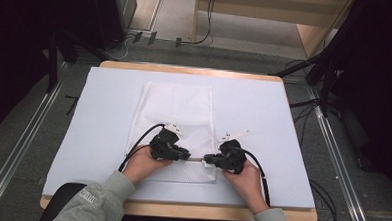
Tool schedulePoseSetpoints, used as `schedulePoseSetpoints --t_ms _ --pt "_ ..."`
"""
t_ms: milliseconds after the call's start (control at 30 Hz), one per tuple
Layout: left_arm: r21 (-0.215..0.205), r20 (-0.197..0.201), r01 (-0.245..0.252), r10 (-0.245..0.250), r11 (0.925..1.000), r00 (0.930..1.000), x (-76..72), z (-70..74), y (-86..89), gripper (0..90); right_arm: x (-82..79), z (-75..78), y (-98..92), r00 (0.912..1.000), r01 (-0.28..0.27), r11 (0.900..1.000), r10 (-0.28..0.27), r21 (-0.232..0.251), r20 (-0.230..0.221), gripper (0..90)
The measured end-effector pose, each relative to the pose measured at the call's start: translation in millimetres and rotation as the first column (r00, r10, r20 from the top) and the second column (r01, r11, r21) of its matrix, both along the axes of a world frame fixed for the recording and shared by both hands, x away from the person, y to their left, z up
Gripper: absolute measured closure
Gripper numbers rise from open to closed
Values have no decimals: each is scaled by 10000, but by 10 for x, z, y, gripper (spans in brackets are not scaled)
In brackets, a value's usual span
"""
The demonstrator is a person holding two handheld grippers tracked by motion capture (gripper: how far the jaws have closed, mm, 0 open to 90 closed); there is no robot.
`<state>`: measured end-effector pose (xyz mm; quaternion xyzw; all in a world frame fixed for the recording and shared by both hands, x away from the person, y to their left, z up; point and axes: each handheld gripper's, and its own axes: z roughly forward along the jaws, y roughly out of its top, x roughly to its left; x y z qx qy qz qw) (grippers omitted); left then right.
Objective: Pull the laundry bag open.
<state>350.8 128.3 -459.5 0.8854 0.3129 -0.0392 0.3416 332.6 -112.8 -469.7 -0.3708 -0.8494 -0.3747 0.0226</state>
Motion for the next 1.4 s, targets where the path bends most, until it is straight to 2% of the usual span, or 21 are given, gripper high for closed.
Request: schedulePoseSetpoints --t_ms 233,300,333,400,467,533,700,800,867,1000,1167,1267,1400 --pt "-17 3 78 -78 10000 10000 4 -2 7 782 -23 -13 90 9999 -168 9998 168 -57 2 889" --pt "-52 -81 88 -88 9999 9999 10 -2 13 774 -27 -14 121 9998 -164 9998 165 -98 128 886" --pt "-232 -203 30 -35 9997 9998 13 -8 12 762 -27 -7 130 9997 -159 9997 162 -174 163 891" --pt "-332 -383 40 -52 9994 9993 29 -11 26 747 -15 32 122 9991 -67 9996 78 -265 411 900" --pt "-378 -498 -50 31 9993 9988 35 -12 33 735 11 89 55 9976 144 9998 -151 106 677 900" --pt "-300 -457 -69 55 9995 9989 26 8 29 713 29 126 -16 9967 257 9995 -269 167 763 900" --pt "-382 -497 -46 27 9993 9988 -3 47 -5 675 18 118 -126 9979 264 9996 -256 -115 590 900" --pt "-494 -609 67 -97 9988 9981 -7 57 -43 652 6 90 -116 9987 120 9992 -100 -393 509 900" --pt "-403 -545 72 -94 9992 9985 -19 51 -75 645 3 74 -87 9990 82 9987 -59 -510 449 900" --pt "-328 -448 68 -83 9994 9990 -19 57 -85 654 7 36 -24 9987 -11 9975 47 -703 516 900" --pt "-567 -496 90 -118 9983 9987 -4 73 -87 708 -12 31 18 9964 -121 9964 190 -839 824 900" --pt "-419 -540 76 -99 9991 9985 -7 50 -126 716 -14 23 14 9942 -274 9961 359 -842 1013 900" --pt "-264 -605 159 -175 9995 9980 -4 19 -168 732 -15 16 4 9947 -231 9969 304 -747 978 900"
